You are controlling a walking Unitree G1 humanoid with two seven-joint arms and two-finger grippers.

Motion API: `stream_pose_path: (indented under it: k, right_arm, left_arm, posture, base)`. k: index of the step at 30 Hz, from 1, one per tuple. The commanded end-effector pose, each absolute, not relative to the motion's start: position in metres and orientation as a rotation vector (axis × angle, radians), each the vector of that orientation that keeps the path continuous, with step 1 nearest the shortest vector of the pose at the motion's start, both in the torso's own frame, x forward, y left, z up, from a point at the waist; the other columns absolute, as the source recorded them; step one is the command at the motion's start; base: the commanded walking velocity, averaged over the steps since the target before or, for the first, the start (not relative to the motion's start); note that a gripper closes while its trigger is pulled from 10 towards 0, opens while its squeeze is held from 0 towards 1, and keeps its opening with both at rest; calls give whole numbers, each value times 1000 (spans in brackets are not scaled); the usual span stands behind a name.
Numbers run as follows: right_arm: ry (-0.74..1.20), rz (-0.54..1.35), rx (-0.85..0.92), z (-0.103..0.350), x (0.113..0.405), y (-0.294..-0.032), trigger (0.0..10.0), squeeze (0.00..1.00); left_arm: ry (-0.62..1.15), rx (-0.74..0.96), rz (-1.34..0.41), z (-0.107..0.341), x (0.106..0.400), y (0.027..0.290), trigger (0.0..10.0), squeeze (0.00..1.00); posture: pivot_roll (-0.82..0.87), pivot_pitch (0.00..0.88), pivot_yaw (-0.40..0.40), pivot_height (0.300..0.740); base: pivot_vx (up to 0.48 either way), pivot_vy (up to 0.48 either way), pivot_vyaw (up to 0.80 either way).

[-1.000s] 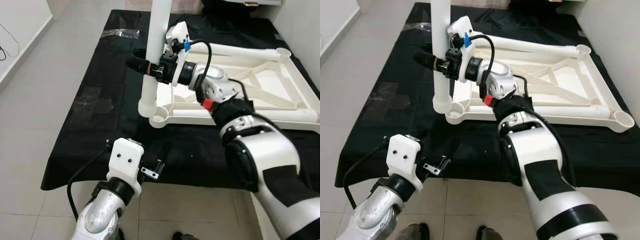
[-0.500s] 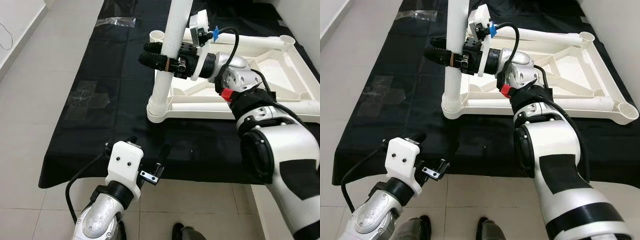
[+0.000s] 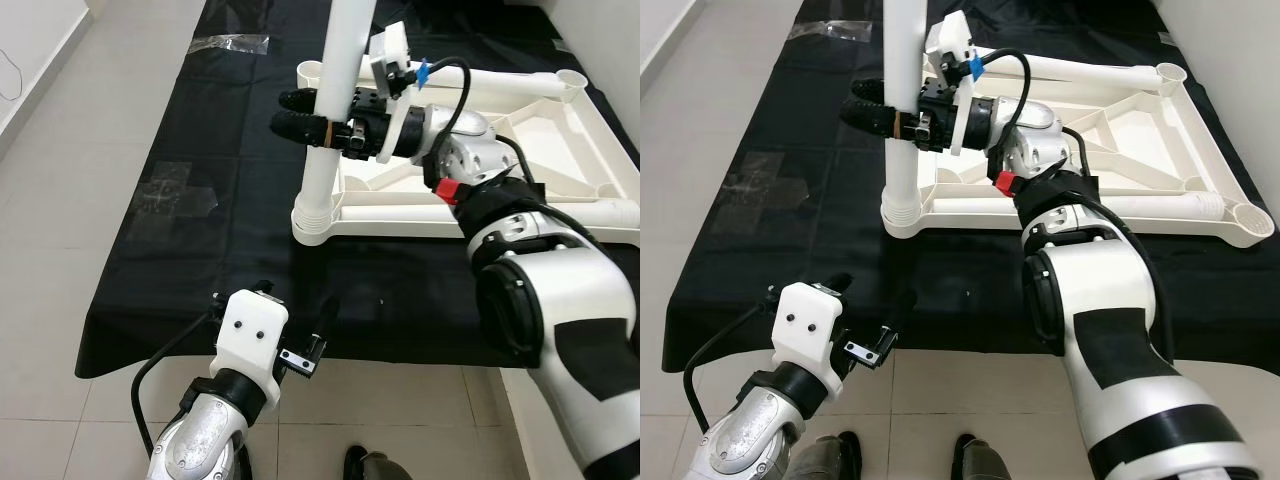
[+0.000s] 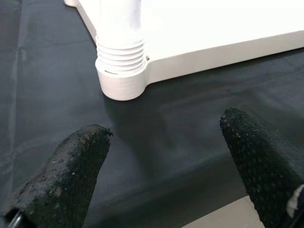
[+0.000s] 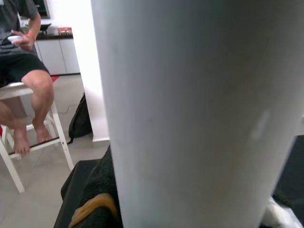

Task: Building children table

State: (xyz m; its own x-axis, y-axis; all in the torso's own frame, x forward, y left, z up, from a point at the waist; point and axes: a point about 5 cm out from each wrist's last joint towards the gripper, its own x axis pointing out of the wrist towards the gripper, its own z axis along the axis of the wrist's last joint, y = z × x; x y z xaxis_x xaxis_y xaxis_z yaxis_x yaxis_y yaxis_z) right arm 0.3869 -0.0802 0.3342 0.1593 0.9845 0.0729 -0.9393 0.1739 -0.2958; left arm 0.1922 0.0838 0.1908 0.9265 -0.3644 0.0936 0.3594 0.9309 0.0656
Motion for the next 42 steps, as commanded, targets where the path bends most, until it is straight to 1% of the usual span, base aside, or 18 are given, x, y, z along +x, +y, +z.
stream_pose_path:
  k: [1, 4, 13, 15, 18, 19, 20, 21, 23, 28, 32, 37, 40, 42]
  right_arm:
    - [-157, 1449, -204, 307, 386, -72, 10000, 0]
    - [-125, 1438, -237, 301, 387, -68, 10000, 0]
    - [-54, 1406, -242, 286, 388, -54, 10000, 0]
    - [-39, 1381, -231, 282, 388, -47, 10000, 0]
    - [-38, 1354, -227, 280, 389, -44, 10000, 0]
    - [-46, 1298, -211, 278, 391, -43, 10000, 0]
    - [-46, 1298, -211, 278, 391, -43, 10000, 0]
    - [-50, 1239, -183, 275, 394, -43, 10000, 0]
    - [-49, 1219, -169, 274, 395, -44, 10000, 0]
    - [-34, 1139, -128, 268, 399, -50, 10000, 0]
    - [-44, 1033, -102, 262, 403, -59, 10000, 0]
    - [-41, 1013, -94, 258, 403, -60, 10000, 0]
    - [-31, 968, -103, 252, 404, -58, 10000, 0]
    - [-29, 896, -101, 250, 406, -57, 10000, 0]
  left_arm:
    - [-94, 60, -368, 187, 192, 85, 10000, 0]
    - [-101, 65, -367, 188, 193, 85, 10000, 0]
    - [-107, 65, -354, 189, 195, 86, 10000, 0]
    - [-105, 58, -347, 189, 195, 86, 10000, 0]
    - [-107, 64, -349, 188, 196, 85, 10000, 0]
    - [-111, 74, -351, 189, 197, 86, 10000, 0]
    - [-111, 74, -351, 189, 197, 86, 10000, 0]
    - [-115, 74, -344, 190, 198, 88, 10000, 0]
    - [-116, 72, -340, 190, 199, 89, 10000, 0]
    - [-124, 86, -330, 191, 202, 93, 10000, 0]
    - [-136, 107, -315, 193, 206, 99, 10000, 0]
    - [-141, 115, -309, 193, 209, 102, 10000, 0]
    - [-149, 126, -297, 195, 212, 107, 10000, 0]
    - [-156, 136, -290, 197, 215, 110, 10000, 0]
  posture:
    - [143, 262, -64, 740]
    - [143, 261, -68, 740]
    - [133, 270, -77, 740]
    - [132, 273, -81, 740]
    - [137, 273, -84, 740]
    - [137, 276, -85, 740]
    - [137, 276, -85, 740]
    - [134, 274, -82, 740]
    - [133, 274, -82, 740]
    - [132, 274, -80, 740]
    - [130, 274, -78, 740]
    - [126, 275, -72, 740]
    - [126, 276, -70, 740]
    - [127, 276, -69, 740]
  base:
    - [0, 0, 0]
    - [0, 0, 0]
    - [0, 0, 0]
    - [0, 0, 0]
    - [0, 0, 0]
    - [0, 0, 0]
    - [0, 0, 0]
    - [0, 0, 0]
    - [0, 0, 0]
    - [0, 0, 0]
    - [0, 0, 0]
    - [0, 0, 0]
    - [0, 0, 0]
    - [0, 0, 0]
